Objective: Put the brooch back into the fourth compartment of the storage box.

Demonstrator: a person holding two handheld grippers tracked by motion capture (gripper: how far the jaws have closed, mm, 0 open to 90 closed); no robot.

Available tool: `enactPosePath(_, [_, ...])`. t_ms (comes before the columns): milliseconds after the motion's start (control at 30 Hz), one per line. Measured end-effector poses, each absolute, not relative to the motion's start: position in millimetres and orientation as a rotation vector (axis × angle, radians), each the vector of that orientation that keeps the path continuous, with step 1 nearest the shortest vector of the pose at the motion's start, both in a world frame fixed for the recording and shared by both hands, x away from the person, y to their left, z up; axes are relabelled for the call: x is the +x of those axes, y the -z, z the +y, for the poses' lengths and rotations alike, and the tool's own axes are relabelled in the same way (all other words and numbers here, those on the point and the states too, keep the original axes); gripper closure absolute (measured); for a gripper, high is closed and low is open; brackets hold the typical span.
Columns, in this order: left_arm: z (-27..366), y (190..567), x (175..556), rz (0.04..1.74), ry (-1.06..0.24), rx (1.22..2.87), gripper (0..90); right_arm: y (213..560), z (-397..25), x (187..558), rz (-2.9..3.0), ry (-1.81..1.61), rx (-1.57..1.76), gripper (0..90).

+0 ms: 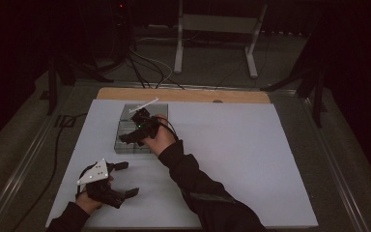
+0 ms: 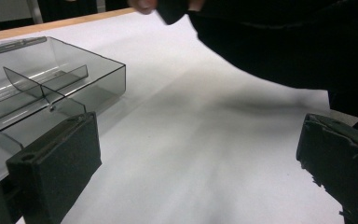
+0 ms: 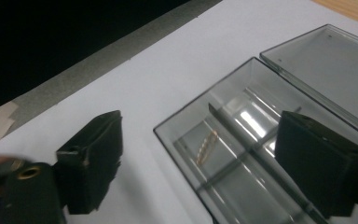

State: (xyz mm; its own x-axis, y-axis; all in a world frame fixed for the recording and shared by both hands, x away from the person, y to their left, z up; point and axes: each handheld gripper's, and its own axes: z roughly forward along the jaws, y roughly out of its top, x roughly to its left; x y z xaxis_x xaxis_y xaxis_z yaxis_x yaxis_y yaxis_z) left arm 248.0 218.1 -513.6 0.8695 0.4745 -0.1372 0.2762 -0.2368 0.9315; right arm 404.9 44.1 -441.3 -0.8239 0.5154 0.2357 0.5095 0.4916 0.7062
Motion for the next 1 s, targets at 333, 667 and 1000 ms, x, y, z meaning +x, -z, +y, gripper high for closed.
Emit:
enactPosePath(333, [210,514,256,0.551,-0.195,1.840,1.3,431,-7,396,2.637,-1.383,0.881,0.0])
enactPosePath(667, [205,515,258,0.521,-0.182,1.862,1.3,423,-72,370,2.568,-1.403,0.858,0.0])
enactPosePath(1000, [208,514,257,0.529,-0.189,1.854,1.3,430,-130,344,2.532,-1.396,0.874,0.0])
